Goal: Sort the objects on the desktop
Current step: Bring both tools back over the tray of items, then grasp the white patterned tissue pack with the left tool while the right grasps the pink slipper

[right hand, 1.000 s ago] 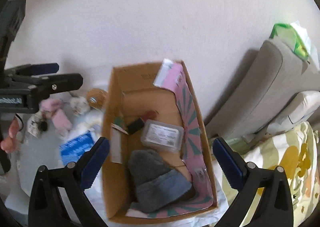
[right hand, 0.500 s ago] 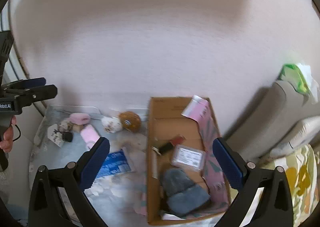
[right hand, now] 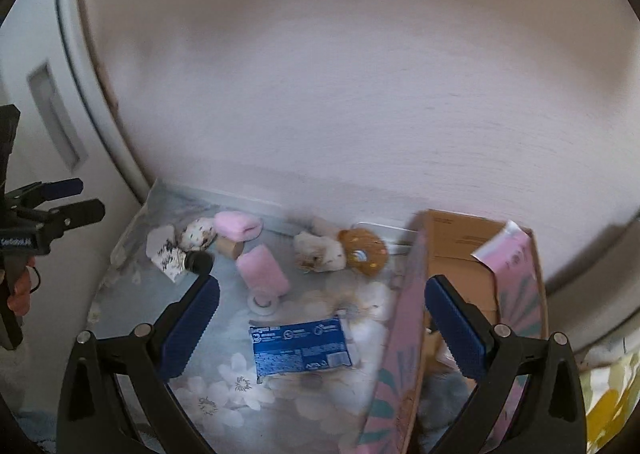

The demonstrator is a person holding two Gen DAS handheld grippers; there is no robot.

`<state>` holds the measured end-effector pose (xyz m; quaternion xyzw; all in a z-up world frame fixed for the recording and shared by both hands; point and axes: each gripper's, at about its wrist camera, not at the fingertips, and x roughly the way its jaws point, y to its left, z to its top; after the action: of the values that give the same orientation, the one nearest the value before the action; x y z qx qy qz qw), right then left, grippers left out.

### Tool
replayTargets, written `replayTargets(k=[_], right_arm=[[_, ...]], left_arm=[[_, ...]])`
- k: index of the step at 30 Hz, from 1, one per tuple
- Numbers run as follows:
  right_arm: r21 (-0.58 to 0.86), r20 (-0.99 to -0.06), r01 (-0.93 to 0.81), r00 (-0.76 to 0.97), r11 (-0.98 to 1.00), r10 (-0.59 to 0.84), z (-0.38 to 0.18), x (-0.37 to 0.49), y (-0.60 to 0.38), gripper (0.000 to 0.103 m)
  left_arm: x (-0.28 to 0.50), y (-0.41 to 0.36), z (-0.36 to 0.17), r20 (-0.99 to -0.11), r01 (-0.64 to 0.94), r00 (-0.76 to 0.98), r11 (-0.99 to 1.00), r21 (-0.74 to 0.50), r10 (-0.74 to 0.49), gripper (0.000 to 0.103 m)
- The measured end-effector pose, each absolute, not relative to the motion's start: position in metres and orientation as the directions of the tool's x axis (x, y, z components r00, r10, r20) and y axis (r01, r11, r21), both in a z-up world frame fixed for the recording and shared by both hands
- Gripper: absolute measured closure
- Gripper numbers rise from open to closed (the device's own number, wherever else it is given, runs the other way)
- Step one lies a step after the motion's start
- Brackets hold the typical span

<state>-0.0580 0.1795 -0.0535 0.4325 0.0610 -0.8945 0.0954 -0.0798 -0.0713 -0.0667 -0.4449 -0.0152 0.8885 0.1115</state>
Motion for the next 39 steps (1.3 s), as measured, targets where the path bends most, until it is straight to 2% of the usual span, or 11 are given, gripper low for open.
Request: replayTargets(k=[9, 15, 20, 28, 34, 35, 36, 37, 39], right_arm=[[-0.064, -0.858, 0.337, -0.499, -0.939, -0.120, -0.113, -0.096, 0.140, 0.011], [-0.079, -0.889, 0.393, -0.443, -0.916, -0.114, -0.167, -0.122, 0.118, 0.017], [-0.105, -0.902, 0.433, -0.421, -0.895, -0.098, -0.196, -0.133, 0.103, 0.020], [-0.116, -0.912, 0.455, -0.400, -0.883, -0.087, -0.213, -0.146, 0.093, 0.020], [-0.117, -0.922, 0.472, -0.379, -0.874, -0.082, -0.225, -0.149, 0.087, 0.020], [-0.112, -0.923, 0.472, -0.376, -0.874, -0.084, -0.226, -0.150, 0.087, 0.022], [-0.104, -0.925, 0.473, -0.369, -0.875, -0.090, -0.228, -0.151, 0.087, 0.033], [-0.088, -0.931, 0.475, -0.352, -0.876, -0.097, -0.230, -0.152, 0.087, 0.045], [-0.045, -0.939, 0.474, -0.320, -0.879, -0.124, -0.234, -0.153, 0.088, 0.056]], left_arm=[[-0.067, -0.087, -0.150, -0.820, -0.185, -0.533, -0.975, -0.125, 0.206, 0.004], [-0.077, -0.079, -0.208, -0.819, -0.200, -0.553, -0.979, -0.049, 0.154, 0.010], [-0.085, -0.069, -0.226, -0.799, -0.215, -0.592, -0.976, 0.025, 0.110, 0.012], [-0.098, -0.065, -0.243, -0.793, -0.231, -0.603, -0.971, 0.068, 0.088, 0.012], [-0.102, -0.064, -0.250, -0.800, -0.241, -0.594, -0.967, 0.078, 0.083, 0.030], [-0.103, -0.064, -0.250, -0.801, -0.243, -0.593, -0.967, 0.081, 0.082, 0.035], [-0.103, -0.064, -0.251, -0.802, -0.246, -0.591, -0.966, 0.082, 0.083, 0.041], [-0.103, -0.064, -0.251, -0.804, -0.250, -0.589, -0.965, 0.083, 0.084, 0.043], [-0.103, -0.063, -0.251, -0.804, -0.258, -0.589, -0.963, 0.083, 0.088, 0.043]])
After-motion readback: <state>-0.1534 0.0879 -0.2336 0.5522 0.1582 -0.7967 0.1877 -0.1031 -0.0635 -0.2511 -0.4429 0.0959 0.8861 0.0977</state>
